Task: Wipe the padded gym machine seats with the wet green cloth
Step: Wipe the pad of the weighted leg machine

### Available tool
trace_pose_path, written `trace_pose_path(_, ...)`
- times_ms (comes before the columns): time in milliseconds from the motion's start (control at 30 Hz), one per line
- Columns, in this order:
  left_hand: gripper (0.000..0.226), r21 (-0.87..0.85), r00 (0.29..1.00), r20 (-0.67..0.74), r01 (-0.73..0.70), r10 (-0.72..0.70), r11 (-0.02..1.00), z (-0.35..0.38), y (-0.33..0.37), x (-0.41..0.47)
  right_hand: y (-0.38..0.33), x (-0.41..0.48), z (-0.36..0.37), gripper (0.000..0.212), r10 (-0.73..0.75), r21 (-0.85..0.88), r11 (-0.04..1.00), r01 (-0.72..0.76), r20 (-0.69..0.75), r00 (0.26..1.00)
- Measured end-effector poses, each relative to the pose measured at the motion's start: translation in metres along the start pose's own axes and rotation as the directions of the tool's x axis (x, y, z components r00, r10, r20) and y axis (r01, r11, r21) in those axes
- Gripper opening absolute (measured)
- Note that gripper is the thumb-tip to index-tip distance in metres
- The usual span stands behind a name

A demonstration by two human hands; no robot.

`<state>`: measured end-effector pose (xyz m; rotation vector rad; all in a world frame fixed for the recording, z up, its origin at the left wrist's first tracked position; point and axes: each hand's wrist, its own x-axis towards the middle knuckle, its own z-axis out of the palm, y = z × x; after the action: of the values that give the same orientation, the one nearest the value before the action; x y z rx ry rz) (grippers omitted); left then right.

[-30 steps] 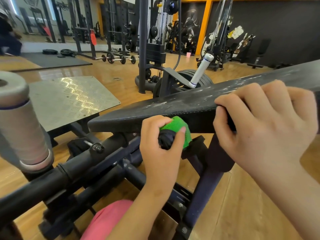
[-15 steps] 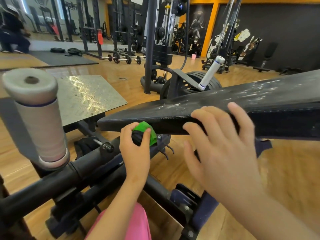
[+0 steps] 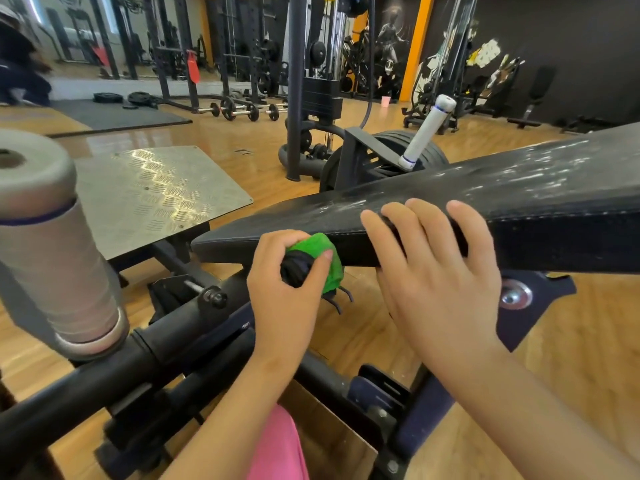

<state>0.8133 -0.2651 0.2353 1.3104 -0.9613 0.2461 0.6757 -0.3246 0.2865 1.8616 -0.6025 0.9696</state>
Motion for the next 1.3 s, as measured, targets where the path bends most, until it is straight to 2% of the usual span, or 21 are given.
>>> trace_pose_path(67, 0.025, 0.041, 1.0, -0.005, 0.027, -0.027, 0.999, -0.004, -0.011, 0.002, 0.0, -0.001, 0.001, 0.028, -0.003, -0.001, 1.0, 0.003, -0.012, 1.0)
trace_pose_path(233, 0.022, 0.039, 0.969, -0.098, 0.23, -0.226, 0.972, -0.015, -0.045, 0.007, -0.003, -0.002, 0.005, 0.027, 0.026, 0.006, 1.0, -0.026, -0.033, 0.999)
trace_pose_path(333, 0.022, 0.017, 0.956, -0.12, 0.27, -0.266, 0.963, -0.012, -0.042, 0.006, -0.004, -0.002, 0.005, 0.025, 0.043, 0.004, 0.999, -0.043, -0.044, 0.998)
trace_pose_path(400, 0.021, -0.001, 0.965, -0.118, 0.235, -0.234, 0.972, -0.009, -0.028, 0.004, -0.005, -0.002, 0.005, 0.025, 0.042, 0.003, 0.999, -0.042, -0.046, 0.998)
trace_pose_path(600, 0.02, -0.021, 1.0, -0.028, -0.016, 0.016, 1.0, 0.006, 0.017, 0.008, -0.005, -0.003, 0.005, 0.027, 0.055, 0.021, 0.998, -0.054, -0.029, 0.998)
trace_pose_path(733, 0.019, -0.018, 0.997, -0.067, -0.026, 0.025, 1.0, 0.005, 0.003, 0.006, -0.006, -0.004, 0.004, 0.029, 0.068, 0.037, 0.997, -0.067, -0.009, 0.998)
trace_pose_path(1000, 0.018, 0.037, 0.985, -0.133, 0.112, -0.106, 0.993, -0.006, -0.038, 0.011, -0.007, -0.004, 0.004, 0.03, 0.089, 0.054, 0.995, -0.089, 0.006, 0.996)
trace_pose_path(1133, 0.02, 0.021, 0.922, -0.234, 0.322, -0.309, 0.946, -0.013, -0.066, 0.015, -0.008, -0.004, 0.005, 0.03, 0.097, 0.049, 0.994, -0.097, 0.003, 0.995)
trace_pose_path(1300, 0.024, -0.025, 0.879, -0.271, 0.401, -0.392, 0.916, -0.007, -0.061, 0.013, -0.01, -0.004, 0.007, 0.029, 0.116, 0.064, 0.991, -0.114, -0.014, 0.993)
